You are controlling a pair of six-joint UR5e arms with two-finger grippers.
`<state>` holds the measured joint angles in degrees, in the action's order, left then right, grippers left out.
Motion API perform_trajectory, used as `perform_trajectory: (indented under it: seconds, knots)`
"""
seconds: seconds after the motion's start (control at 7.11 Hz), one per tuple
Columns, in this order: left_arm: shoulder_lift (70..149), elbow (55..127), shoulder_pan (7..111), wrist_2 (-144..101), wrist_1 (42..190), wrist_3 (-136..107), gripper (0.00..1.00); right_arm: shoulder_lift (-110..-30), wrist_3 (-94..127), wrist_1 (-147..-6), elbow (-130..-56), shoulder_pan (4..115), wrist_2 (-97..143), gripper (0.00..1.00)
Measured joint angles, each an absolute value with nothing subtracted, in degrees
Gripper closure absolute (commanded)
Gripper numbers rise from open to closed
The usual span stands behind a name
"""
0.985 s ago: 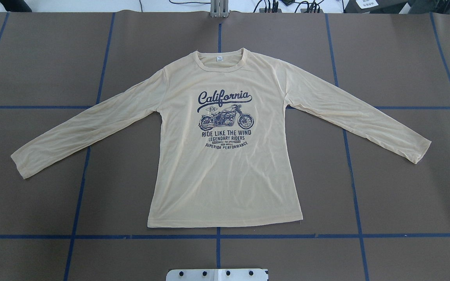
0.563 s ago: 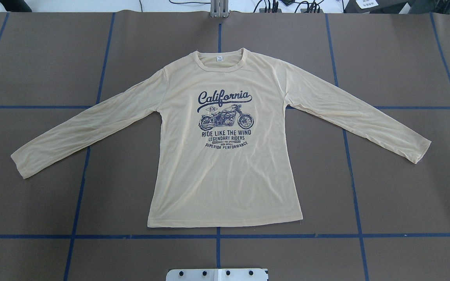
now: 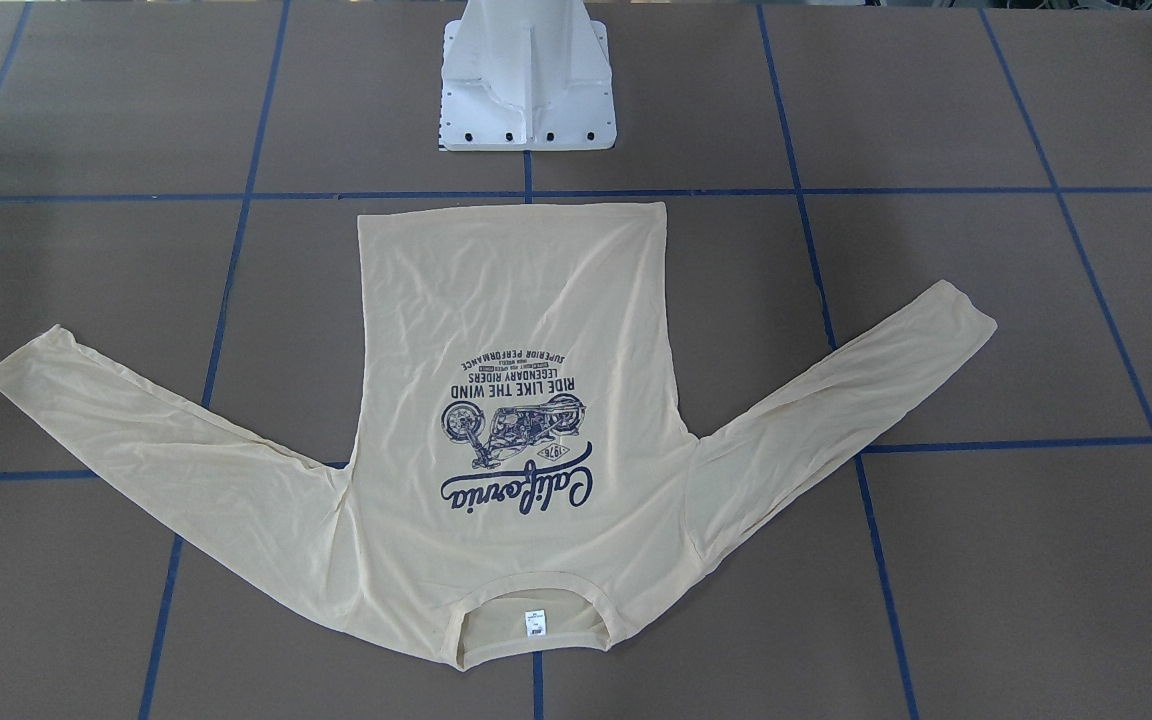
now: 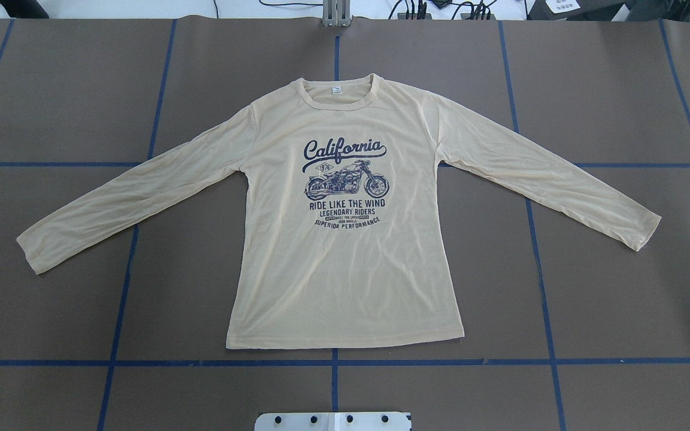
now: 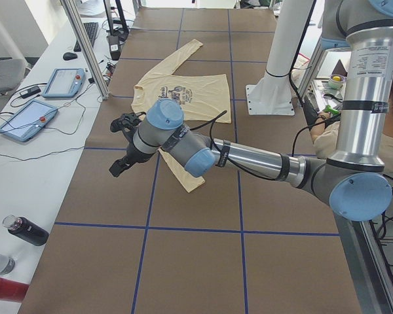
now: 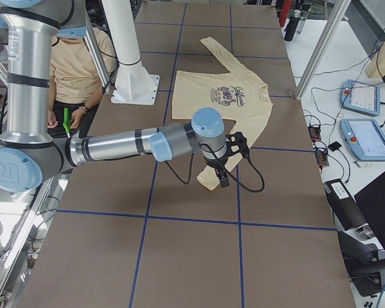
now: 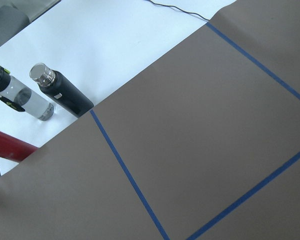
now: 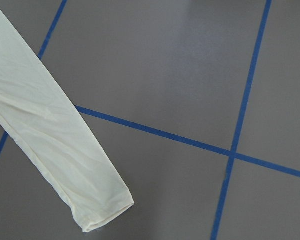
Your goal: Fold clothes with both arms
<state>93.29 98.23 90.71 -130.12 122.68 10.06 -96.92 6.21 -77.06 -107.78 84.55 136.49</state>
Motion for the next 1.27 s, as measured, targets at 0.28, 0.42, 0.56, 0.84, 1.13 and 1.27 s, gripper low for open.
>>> perform_trajectory:
  seconds: [0.28,0.42,0.56,0.84,1.13,1.27]
  knots:
    - [92.65,96.90,90.17,-131.42,125.74,10.15,0.00,-97.48,22.41,-68.19,-106.97,76.79,131.78,0.01]
    - [92.36,96.72,90.00,-132.05,126.23,10.13,0.00,-97.72,29.70,-61.87,-105.01,72.60,128.13,0.01]
    - [92.21,96.65,89.96,-132.33,126.39,10.12,0.00,-97.84,35.00,-53.73,-100.80,69.51,125.62,0.01]
    - [91.80,96.57,89.92,-133.16,126.46,10.11,0.00,-97.45,43.65,-36.24,-90.27,64.93,121.98,0.02]
    - [91.44,96.40,89.91,-133.69,126.51,10.11,0.00,-97.73,48.47,-30.28,-87.15,58.64,115.37,0.16]
    - [91.37,96.33,89.91,-133.77,126.50,10.11,0.00,-98.24,49.07,-29.69,-86.87,56.68,113.34,0.20]
